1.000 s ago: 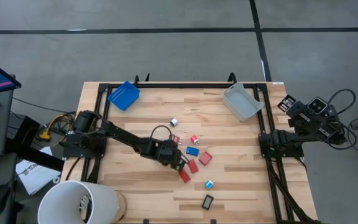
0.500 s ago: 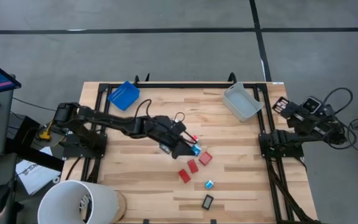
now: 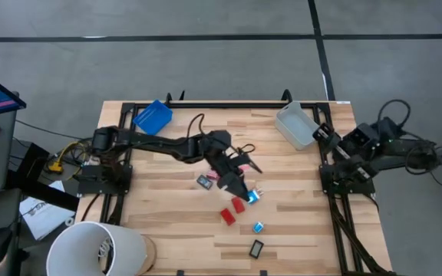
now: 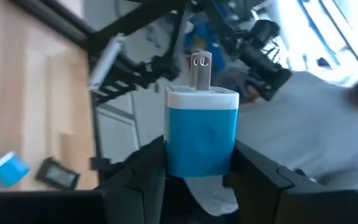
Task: Pick & Place Office items
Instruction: Put the bottom blue charger into the gray bin
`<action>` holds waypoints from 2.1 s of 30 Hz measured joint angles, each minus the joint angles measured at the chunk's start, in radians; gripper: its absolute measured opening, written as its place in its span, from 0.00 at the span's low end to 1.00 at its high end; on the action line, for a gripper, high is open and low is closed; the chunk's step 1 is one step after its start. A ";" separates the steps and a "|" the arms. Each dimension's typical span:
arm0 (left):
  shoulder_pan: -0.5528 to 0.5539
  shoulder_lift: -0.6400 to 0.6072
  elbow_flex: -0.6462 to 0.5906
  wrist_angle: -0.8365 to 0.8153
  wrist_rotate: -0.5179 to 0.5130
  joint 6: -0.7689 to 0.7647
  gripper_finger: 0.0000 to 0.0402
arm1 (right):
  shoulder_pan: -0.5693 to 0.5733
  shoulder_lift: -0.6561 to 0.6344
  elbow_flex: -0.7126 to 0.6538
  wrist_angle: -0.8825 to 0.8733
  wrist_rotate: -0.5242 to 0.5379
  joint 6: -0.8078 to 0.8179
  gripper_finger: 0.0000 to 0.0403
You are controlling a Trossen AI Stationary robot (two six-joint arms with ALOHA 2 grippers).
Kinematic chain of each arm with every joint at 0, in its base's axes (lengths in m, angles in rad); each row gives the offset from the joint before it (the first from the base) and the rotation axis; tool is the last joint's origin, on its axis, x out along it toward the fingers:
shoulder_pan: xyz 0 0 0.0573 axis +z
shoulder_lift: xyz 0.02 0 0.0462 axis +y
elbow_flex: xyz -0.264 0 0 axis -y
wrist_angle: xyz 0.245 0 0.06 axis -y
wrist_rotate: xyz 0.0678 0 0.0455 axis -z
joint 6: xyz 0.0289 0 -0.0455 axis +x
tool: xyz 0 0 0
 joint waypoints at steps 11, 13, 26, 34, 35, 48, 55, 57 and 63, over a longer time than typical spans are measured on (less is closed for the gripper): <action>0.019 -0.001 0.054 0.202 0.126 -0.115 0.36 | 0.046 0.234 0.311 -0.509 -0.009 -0.452 0.42; 0.013 -0.001 0.053 0.219 0.132 -0.131 0.36 | 0.064 0.275 0.338 -0.558 0.051 -0.453 0.42; 0.004 -0.001 0.053 0.219 0.162 -0.125 0.36 | 0.111 0.514 0.377 -0.487 0.090 -0.314 0.43; 0.004 -0.001 0.053 0.219 0.186 -0.123 0.36 | 0.166 0.553 0.377 -0.409 0.165 -0.287 0.50; 0.004 -0.001 0.053 0.219 0.186 -0.123 0.36 | 0.170 0.555 0.377 -0.405 0.183 -0.287 0.51; 0.000 -0.001 0.053 0.218 0.177 -0.104 0.35 | 0.202 0.599 0.377 -0.412 0.250 -0.271 0.58; 0.006 -0.001 0.053 0.218 0.169 -0.104 0.35 | 0.240 0.606 0.377 -0.411 0.332 -0.271 0.57; 0.007 -0.001 0.053 0.219 0.161 -0.104 0.35 | 0.250 0.614 0.377 -0.405 0.344 -0.271 0.57; 0.013 -0.001 0.053 0.219 0.154 -0.106 0.35 | 0.262 0.632 0.377 -0.414 0.374 -0.271 0.57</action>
